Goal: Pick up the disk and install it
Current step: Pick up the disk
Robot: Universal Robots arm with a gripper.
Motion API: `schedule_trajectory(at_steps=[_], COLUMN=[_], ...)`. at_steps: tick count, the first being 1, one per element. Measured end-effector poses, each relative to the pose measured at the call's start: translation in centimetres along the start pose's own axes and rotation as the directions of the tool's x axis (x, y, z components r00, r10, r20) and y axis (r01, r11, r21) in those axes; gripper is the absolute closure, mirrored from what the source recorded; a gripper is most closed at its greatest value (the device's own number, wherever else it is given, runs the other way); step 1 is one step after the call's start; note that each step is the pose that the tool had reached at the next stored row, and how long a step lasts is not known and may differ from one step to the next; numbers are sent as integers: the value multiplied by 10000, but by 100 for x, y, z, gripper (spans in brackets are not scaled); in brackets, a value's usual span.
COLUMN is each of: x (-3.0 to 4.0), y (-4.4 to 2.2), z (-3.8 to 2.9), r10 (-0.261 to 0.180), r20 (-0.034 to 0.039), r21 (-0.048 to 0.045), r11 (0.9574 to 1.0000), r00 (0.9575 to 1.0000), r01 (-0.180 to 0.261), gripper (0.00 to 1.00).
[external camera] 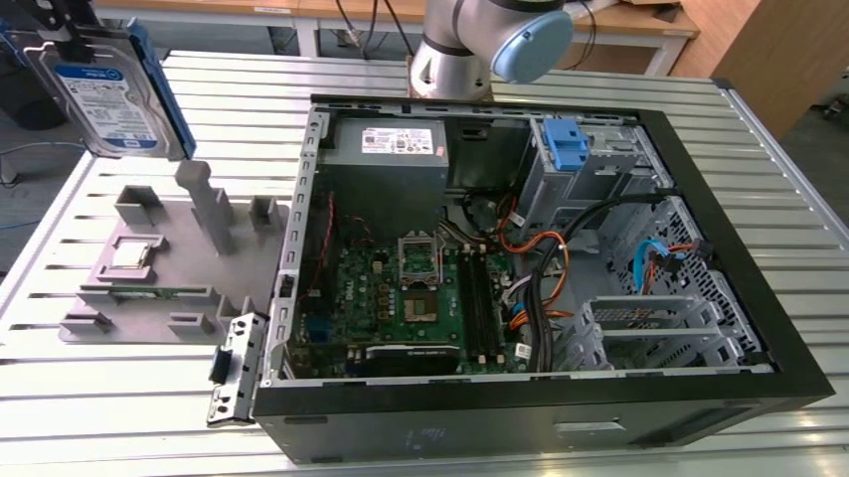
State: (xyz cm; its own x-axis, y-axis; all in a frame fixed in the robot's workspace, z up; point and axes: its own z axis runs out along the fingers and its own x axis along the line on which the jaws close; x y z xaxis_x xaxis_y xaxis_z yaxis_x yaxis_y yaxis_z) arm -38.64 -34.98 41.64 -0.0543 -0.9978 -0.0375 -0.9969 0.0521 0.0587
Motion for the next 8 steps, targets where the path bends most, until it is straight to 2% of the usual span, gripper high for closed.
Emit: schedule_trajectory(at_steps=[8], x=[-3], y=[3], z=[-51], r10=[0], r20=[0], r21=[0], r11=[10000], r00=[10000], r01=[0], gripper=[65])
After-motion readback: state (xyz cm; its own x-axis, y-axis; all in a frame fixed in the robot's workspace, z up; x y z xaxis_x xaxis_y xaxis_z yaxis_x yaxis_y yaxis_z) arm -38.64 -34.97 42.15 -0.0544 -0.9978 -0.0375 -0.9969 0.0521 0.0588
